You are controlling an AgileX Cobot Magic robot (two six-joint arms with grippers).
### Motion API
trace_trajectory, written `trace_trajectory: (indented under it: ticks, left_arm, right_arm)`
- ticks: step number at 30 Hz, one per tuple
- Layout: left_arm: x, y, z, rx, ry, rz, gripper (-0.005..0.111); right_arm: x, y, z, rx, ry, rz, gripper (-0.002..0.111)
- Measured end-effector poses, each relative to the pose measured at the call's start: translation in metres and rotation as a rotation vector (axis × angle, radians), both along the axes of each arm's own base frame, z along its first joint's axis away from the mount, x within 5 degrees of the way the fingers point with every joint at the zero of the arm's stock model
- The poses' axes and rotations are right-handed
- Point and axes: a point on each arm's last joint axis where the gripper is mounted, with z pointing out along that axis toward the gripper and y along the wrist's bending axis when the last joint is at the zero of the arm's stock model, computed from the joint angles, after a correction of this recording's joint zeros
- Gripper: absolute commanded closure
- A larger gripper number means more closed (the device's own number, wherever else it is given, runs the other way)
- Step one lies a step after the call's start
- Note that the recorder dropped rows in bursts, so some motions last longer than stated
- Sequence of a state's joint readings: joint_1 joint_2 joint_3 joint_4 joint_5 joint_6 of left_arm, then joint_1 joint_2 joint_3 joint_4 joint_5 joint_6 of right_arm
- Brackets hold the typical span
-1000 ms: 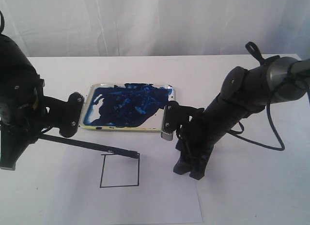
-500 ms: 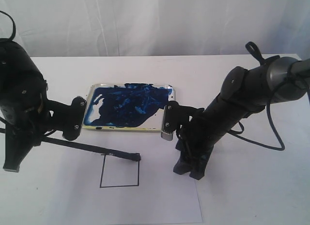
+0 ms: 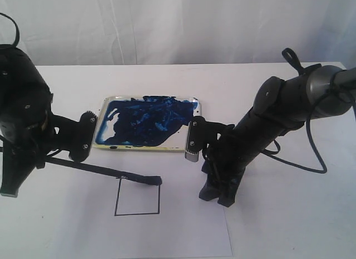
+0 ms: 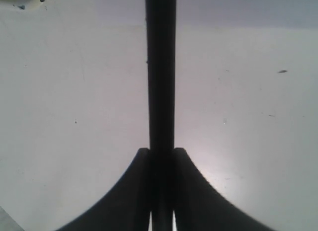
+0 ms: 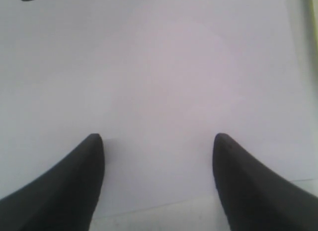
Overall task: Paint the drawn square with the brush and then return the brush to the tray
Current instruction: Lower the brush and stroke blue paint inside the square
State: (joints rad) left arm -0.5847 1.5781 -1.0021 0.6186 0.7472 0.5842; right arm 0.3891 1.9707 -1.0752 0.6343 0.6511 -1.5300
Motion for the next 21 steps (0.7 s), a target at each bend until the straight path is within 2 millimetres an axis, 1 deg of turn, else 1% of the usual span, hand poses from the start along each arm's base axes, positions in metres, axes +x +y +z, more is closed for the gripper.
trace_trajectory:
  ticks: [21]
  left_arm:
    - [-0.001, 0.013, 0.004, 0.155, 0.012, 0.011, 0.107]
  right_arm:
    - [0.0, 0.0, 0.0, 0.0, 0.001, -0.002, 0.048]
